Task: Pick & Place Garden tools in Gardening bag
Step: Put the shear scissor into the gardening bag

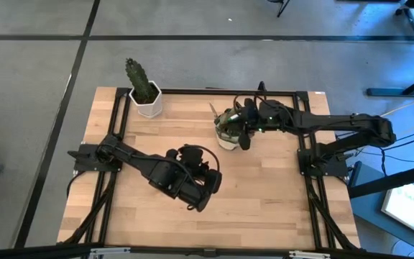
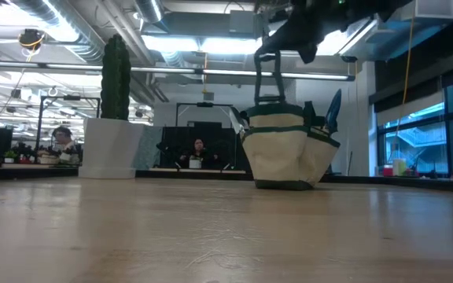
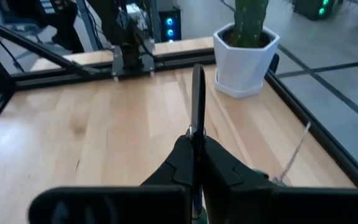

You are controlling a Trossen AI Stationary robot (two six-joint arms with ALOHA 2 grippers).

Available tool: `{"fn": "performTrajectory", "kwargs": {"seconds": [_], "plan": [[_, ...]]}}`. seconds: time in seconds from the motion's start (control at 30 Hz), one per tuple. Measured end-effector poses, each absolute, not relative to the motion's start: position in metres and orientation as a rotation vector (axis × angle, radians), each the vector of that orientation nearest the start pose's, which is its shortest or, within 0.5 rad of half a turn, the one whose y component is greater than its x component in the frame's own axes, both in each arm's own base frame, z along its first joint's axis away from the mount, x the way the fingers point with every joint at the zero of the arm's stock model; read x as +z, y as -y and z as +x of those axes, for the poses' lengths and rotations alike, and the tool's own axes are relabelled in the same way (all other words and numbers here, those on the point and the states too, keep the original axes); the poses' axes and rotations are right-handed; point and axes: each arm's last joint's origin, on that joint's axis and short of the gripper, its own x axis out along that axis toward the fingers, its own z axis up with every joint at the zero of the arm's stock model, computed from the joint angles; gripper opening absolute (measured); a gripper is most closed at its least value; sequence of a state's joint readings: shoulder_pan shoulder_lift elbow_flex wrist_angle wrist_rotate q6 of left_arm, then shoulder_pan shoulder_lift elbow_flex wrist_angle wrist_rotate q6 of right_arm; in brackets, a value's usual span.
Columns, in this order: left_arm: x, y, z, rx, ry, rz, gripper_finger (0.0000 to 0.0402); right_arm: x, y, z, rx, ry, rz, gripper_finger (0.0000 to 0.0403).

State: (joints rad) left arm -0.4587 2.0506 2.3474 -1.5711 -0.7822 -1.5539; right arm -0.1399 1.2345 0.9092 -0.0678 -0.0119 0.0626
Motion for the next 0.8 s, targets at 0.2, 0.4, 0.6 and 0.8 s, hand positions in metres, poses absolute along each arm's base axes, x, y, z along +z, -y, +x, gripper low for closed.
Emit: {"fn": "performTrajectory", "kwargs": {"seconds": [0.2, 0.4, 0.6, 0.8], "plan": [[0.382, 0.154, 0.353, 0.919, -0.545, -0.668, 0.0097, 0.283, 0.046, 0.280, -0.146, -0.413, 0.102, 0.0011], [0.382, 0.156, 0.352, 0.910, -0.562, -0.682, 0.0097, 0.278, 0.050, 0.282, -0.162, -0.441, 0.087, 0.0011], [0.382, 0.157, 0.352, 0.909, -0.562, -0.683, 0.0097, 0.271, 0.051, 0.279, -0.214, -0.521, 0.073, 0.0011], [0.382, 0.157, 0.352, 0.912, -0.559, -0.689, 0.0097, 0.262, 0.051, 0.275, -0.225, -0.548, 0.052, 0.0011]]}}
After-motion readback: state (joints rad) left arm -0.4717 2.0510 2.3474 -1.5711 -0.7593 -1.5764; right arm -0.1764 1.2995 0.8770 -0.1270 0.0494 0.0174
